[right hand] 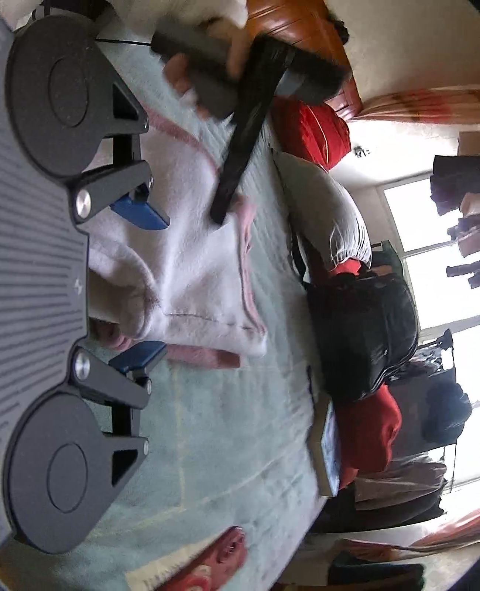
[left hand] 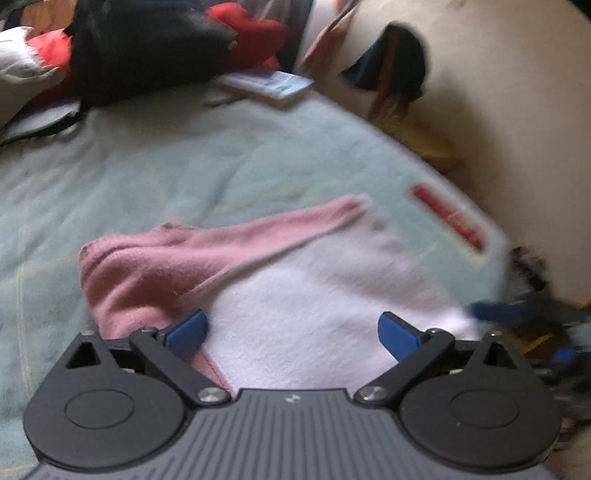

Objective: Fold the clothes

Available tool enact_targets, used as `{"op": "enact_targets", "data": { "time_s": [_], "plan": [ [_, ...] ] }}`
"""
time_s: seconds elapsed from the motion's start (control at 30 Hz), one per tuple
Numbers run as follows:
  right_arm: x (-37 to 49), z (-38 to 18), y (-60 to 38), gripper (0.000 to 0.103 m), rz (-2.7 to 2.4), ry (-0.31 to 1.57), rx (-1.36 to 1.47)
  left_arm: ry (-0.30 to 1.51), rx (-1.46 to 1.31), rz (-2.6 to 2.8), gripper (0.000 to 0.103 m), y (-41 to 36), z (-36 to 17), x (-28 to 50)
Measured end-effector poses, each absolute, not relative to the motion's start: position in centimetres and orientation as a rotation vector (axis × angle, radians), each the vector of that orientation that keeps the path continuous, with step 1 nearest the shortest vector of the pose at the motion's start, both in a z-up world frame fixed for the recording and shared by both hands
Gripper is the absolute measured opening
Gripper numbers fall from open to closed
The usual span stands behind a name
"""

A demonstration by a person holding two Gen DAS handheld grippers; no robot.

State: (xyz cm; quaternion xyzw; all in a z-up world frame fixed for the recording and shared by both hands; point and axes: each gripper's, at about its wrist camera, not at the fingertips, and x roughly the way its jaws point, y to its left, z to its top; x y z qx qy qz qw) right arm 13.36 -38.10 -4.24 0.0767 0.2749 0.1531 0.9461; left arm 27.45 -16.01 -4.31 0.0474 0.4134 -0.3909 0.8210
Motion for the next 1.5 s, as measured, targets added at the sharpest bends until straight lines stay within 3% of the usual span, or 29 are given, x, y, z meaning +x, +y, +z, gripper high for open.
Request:
{"op": "enact_targets", "data": {
  "time_s": [0.13,0.27,0.63,0.87,1.17,1.23,1.37,1.5],
  "plan": [
    [13.4,-3.1,-37.1,0.074,0.325,0.569,0.118,0.87,0.108,-0.819,0.099,-15.4,-2.3,25.9],
    [14.4,-1.8,-34.5,0.088,0.312,0.536,0.021,0.814,0.129,-0.719,0.1,-13.0,-0.2,24.1],
    [17.6,-5.9,-30.7,0.09,0.263,0.68,0.048,0.792,0.099,-0.503,0.1,-6.6,-0.5,20.7],
    [16.0,-2.5,-29.2,0.097,0.304,0.611,0.043,0.782,0.092,-0.468,0.1,-5.3,-1.1,19.7],
    [24.4,0.0,-25.1,0.097,0.463,0.65,-0.007,0.736,0.046,-0.363,0.1,-1.1,-0.2,19.3],
    [26.8,0.3,-24.8,0.091,0.498,0.657,-0.016,0.732,0.018,-0.339,0.1,0.0,-0.2,19.6],
    [31.9,0.9,-26.7,0.056,0.488,0.699,0.004,0.742,-0.019,-0.332,0.1,1.3,-0.6,20.1],
    [35.8,-0.4,-27.9,0.046,0.486,0.766,-0.02,0.759,-0.039,-0.364,0.1,0.9,-1.3,21.0]
  ]
}}
